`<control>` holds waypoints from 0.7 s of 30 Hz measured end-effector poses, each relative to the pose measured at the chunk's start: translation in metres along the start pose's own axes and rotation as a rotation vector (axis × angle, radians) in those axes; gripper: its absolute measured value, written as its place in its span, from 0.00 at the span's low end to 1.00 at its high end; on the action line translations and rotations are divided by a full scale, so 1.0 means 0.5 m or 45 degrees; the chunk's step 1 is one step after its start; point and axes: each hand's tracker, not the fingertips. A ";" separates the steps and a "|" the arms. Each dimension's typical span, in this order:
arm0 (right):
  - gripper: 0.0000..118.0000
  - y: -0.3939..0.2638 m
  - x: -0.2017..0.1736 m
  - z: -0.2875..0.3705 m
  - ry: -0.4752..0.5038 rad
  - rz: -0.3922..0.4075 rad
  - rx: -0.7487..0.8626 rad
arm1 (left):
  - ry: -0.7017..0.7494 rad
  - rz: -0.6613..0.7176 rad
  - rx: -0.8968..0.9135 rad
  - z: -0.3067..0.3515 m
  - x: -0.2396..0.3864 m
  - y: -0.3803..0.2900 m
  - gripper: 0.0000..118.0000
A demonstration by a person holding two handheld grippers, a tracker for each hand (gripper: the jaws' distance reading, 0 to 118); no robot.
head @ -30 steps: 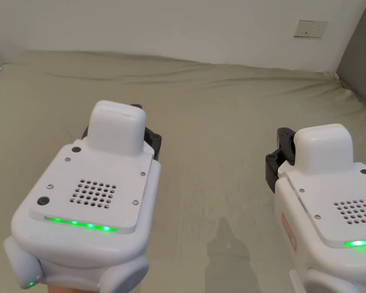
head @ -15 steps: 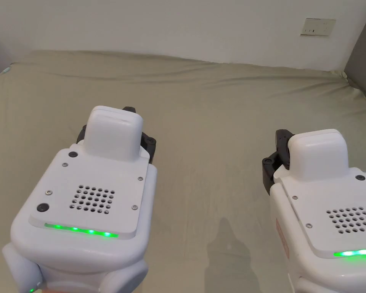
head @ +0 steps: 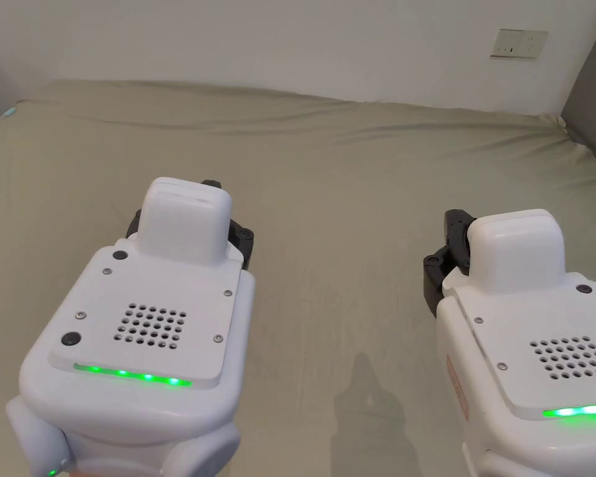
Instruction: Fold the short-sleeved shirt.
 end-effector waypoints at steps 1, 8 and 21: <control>0.02 0.000 0.001 -0.001 0.011 0.001 0.001 | 0.005 -0.002 0.003 0.000 0.001 -0.001 0.00; 0.99 -0.009 -0.010 0.004 0.036 0.056 0.086 | 0.024 -0.015 0.040 0.006 -0.002 0.004 0.61; 0.99 0.079 0.028 -0.009 -0.181 -0.270 -0.300 | 0.055 0.060 0.038 0.009 -0.030 0.012 1.00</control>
